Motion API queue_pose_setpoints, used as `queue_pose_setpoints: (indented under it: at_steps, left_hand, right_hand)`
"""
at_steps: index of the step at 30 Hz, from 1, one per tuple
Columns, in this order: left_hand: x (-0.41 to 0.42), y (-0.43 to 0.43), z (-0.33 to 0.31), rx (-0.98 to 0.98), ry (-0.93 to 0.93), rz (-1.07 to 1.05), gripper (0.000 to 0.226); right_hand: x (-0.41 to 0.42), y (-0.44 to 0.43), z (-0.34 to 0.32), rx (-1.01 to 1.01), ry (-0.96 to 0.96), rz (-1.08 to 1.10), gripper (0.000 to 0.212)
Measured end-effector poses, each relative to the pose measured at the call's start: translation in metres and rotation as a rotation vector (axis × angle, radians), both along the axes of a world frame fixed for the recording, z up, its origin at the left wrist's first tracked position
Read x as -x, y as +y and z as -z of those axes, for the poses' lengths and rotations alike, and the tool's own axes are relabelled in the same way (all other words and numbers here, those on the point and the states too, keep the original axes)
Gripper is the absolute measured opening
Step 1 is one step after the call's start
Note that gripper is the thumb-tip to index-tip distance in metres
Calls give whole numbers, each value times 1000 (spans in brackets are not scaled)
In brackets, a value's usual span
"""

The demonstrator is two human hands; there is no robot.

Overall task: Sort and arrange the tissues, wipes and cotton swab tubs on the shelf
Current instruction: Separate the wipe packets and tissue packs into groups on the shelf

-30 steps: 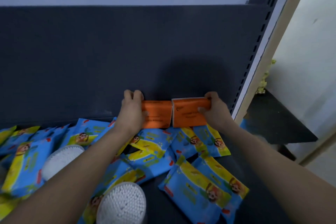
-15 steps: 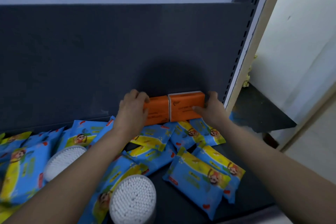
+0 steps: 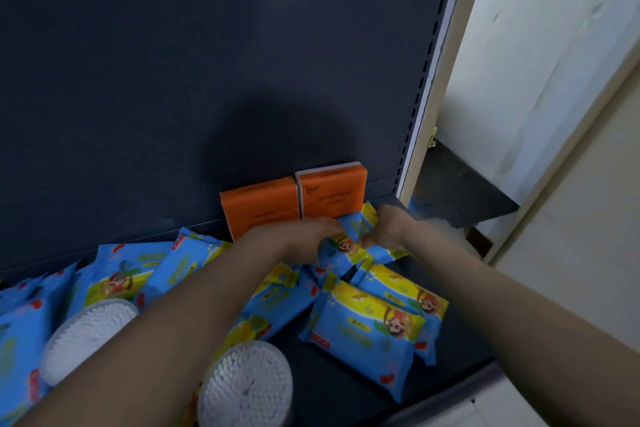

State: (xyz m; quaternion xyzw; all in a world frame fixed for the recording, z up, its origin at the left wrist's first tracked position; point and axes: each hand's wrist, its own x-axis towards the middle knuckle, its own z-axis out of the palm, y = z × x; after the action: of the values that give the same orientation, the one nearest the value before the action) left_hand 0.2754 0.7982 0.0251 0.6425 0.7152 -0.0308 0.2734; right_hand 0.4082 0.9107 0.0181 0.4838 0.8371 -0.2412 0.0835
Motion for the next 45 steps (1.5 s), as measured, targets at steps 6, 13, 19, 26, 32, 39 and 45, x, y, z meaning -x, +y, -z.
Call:
queue_pose_setpoints:
  at_steps: [6,13,19,26,32,39,45]
  left_hand:
    - [-3,17,-2,75,270,84,86]
    - [-7,24,-13,-45,320,115,70]
    - [2,20,-19,-105,133,-51,37]
    - [5,4,-29,-427,-29,-199,29]
    - [3,-9,-27,-694,-319,-373,26]
    - [-3,-13,-38,-847,-659,-543,22]
    - [-7,-14,-43,-942,-940,-745,31]
  right_hand:
    - [-4,10,-8,141,89,70,45]
    - [-16,23,-23,80,277,211,16]
    - [-25,20,-29,-66,337,237,15]
    - [-28,2,-33,-138,272,122,64]
    - [-29,-5,-34,-79,388,161,85]
    - [-34,-14,-40,-146,558,164,67]
    - [-41,-18,-47,-203,820,196,50]
